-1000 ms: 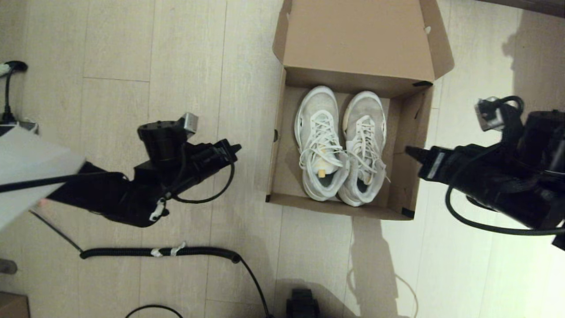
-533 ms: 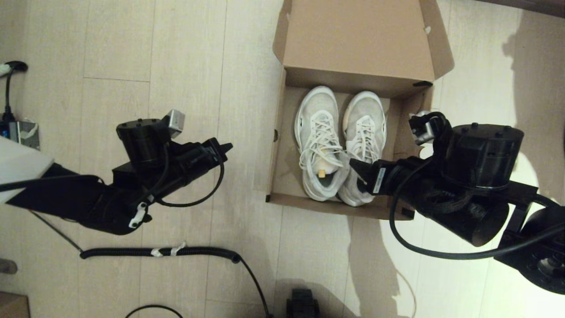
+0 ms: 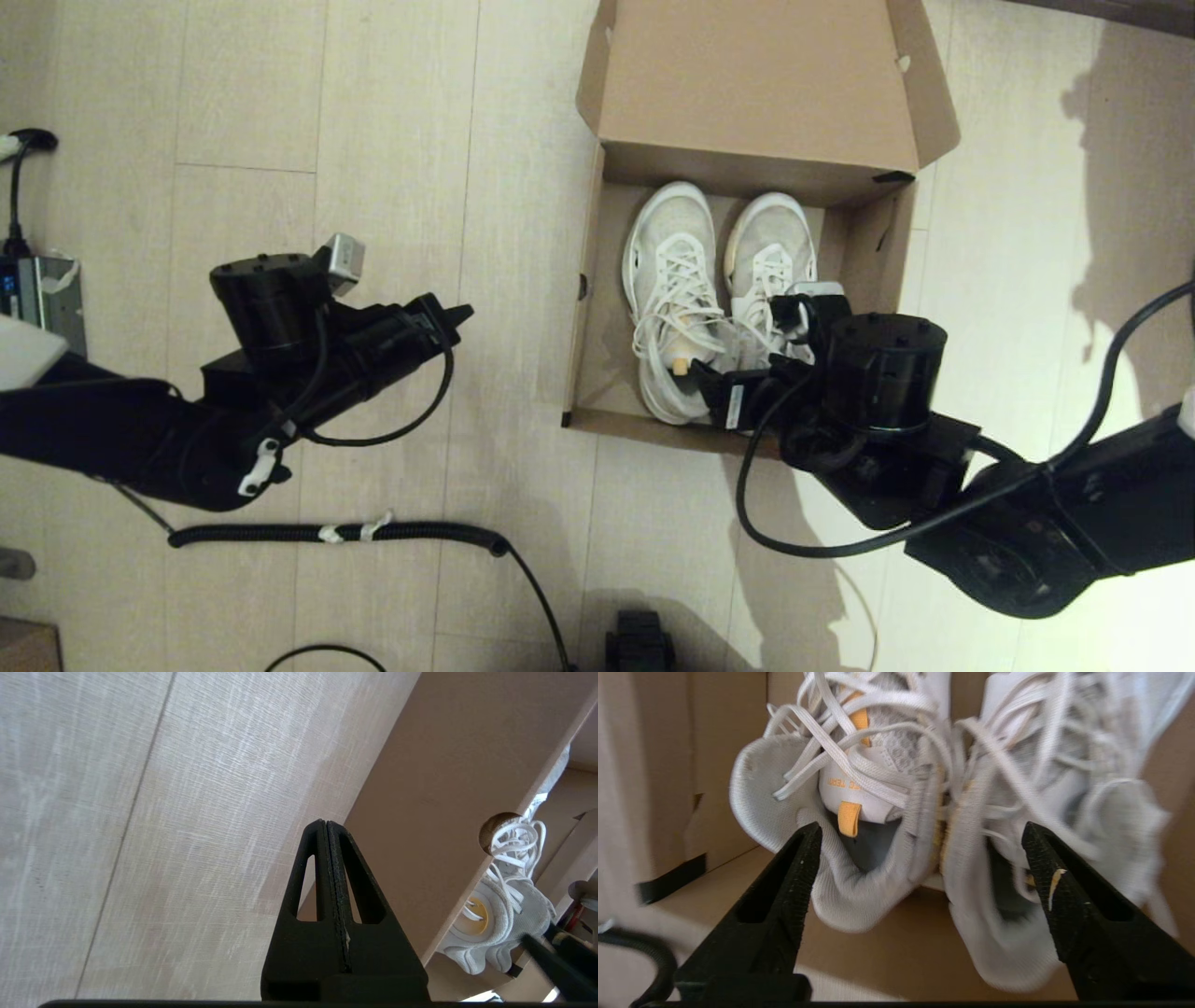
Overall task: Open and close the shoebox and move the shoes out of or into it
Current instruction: Put the shoes out of the shoe box
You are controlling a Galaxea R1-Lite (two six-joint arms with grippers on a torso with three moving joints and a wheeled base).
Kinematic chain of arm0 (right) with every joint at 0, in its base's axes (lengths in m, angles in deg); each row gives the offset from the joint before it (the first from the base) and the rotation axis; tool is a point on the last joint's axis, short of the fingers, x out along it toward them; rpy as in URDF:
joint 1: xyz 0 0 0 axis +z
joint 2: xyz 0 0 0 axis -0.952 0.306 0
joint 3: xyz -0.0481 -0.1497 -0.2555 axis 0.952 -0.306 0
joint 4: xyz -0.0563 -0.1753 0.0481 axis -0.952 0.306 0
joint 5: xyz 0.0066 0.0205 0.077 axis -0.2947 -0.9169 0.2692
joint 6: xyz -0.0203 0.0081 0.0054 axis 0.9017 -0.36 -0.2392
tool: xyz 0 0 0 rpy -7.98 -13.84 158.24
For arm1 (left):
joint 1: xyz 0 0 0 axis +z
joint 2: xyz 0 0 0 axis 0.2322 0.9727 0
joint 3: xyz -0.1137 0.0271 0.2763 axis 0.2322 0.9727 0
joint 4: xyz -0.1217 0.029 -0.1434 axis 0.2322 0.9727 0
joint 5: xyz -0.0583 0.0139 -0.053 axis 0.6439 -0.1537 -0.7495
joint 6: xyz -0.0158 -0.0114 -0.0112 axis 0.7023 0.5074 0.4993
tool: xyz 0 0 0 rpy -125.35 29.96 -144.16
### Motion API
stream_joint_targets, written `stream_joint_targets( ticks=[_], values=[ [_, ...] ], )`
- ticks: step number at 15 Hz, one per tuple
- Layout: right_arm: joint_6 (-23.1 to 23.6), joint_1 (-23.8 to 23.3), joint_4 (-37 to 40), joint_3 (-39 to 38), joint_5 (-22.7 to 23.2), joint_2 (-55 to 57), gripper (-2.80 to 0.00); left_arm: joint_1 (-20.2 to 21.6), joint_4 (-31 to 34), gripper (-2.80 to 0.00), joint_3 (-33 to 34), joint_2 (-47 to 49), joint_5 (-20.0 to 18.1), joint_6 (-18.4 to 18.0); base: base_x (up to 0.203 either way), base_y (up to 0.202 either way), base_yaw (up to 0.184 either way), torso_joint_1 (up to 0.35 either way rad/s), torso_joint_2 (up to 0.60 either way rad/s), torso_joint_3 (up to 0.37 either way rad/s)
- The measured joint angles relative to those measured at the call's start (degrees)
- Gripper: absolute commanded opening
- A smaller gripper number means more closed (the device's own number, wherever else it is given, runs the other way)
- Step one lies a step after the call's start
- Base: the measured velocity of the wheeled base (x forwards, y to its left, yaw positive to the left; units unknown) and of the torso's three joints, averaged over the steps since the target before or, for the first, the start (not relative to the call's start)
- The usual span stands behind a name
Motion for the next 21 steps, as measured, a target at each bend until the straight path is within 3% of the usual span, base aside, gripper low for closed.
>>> stream_joint_targets(
  ticks=[2, 3, 9, 14, 17, 21],
  values=[
    [0.1, 0.0, -0.9, 1.0, 0.0, 2.6, 0.0, 0.7, -0.1, -2.8, 0.5, -0.4, -0.1, 0.0, 0.0, 0.0, 0.0, 0.0, 0.0, 0.0],
    [0.1, 0.0, -1.0, 1.5, -0.1, 3.7, -2.8, 1.1, -0.1, -2.8, 0.8, -0.6, -0.1, 0.0, 0.0, 0.0, 0.0, 0.0, 0.0, 0.0],
    [0.2, -0.6, -3.2, 3.7, -0.9, 9.5, -2.8, 2.5, -0.1, -2.8, 2.2, -2.2, -0.1, 0.0, 0.0, 0.0, 0.0, 0.0, 0.0, 0.0],
    [3.0, -0.7, -7.0, 4.8, -6.6, 10.6, -2.8, 2.5, 0.0, -2.8, 4.0, -4.1, -0.1, 0.0, 0.0, 0.0, 0.0, 0.0, 0.0, 0.0],
    [3.6, -0.6, -1.8, 5.1, -7.2, 5.3, -2.8, 2.5, 0.7, -2.8, 5.1, -6.6, 0.0, 0.0, 0.0, 0.0, 0.0, 0.0, 0.0, 0.0],
    [3.3, 0.8, 11.2, 5.1, -6.9, -4.6, -2.8, 2.5, 1.1, -2.8, 7.2, -10.0, 0.1, 0.1, 0.0, 0.0, 0.0, 0.0, 0.0, 0.0]
  ],
)
